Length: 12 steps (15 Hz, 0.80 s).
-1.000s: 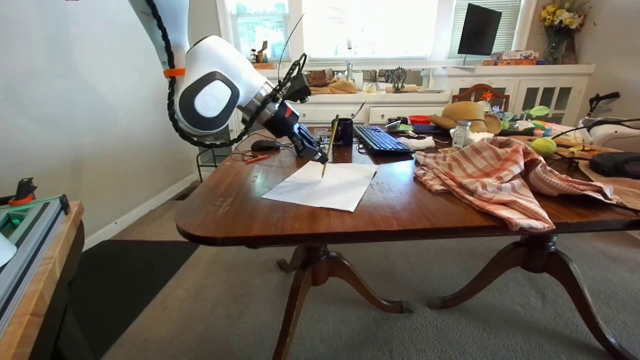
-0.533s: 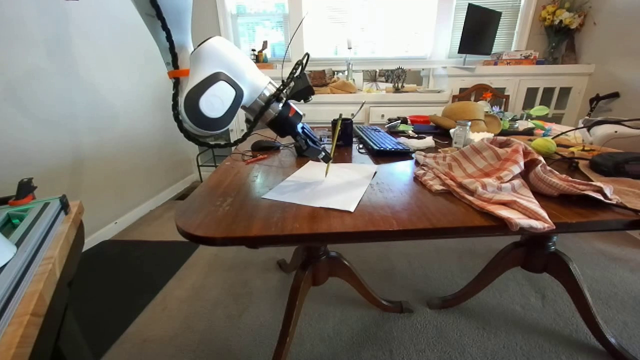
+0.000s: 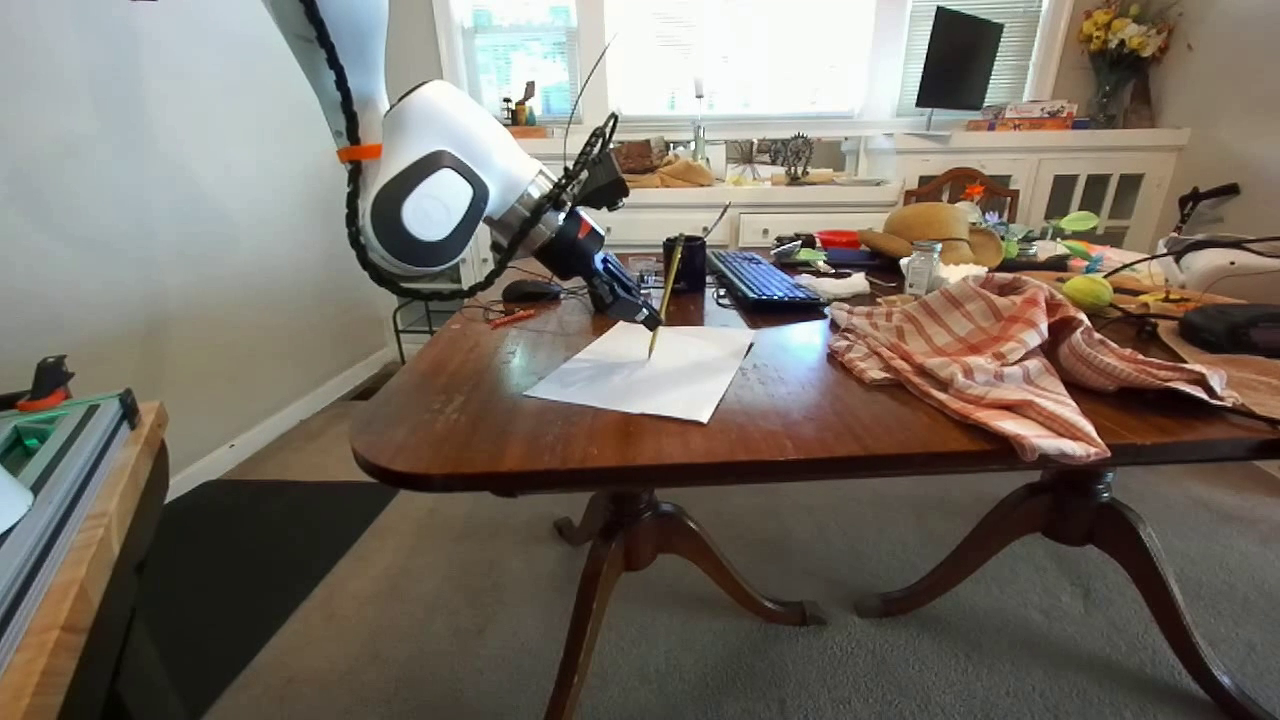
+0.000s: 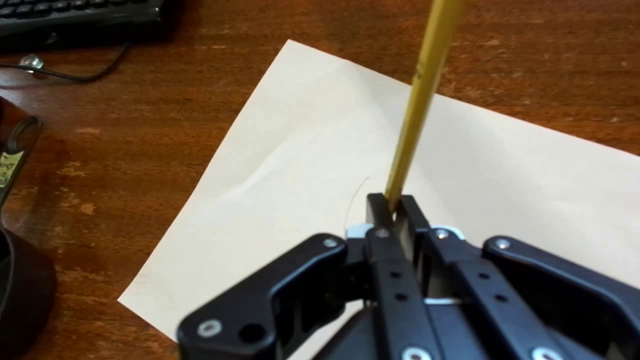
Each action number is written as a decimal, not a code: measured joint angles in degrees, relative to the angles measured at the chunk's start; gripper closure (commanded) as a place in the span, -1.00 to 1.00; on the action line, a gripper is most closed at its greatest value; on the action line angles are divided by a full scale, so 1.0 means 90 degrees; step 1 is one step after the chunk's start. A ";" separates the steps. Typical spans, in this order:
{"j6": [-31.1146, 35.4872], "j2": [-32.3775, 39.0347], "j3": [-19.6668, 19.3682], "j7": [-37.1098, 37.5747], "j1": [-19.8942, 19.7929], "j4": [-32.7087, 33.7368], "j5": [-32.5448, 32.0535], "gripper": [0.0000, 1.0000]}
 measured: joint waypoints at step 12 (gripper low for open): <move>-0.0011 -0.0135 0.0051 -0.0010 -0.0002 -0.0166 0.0001 0.96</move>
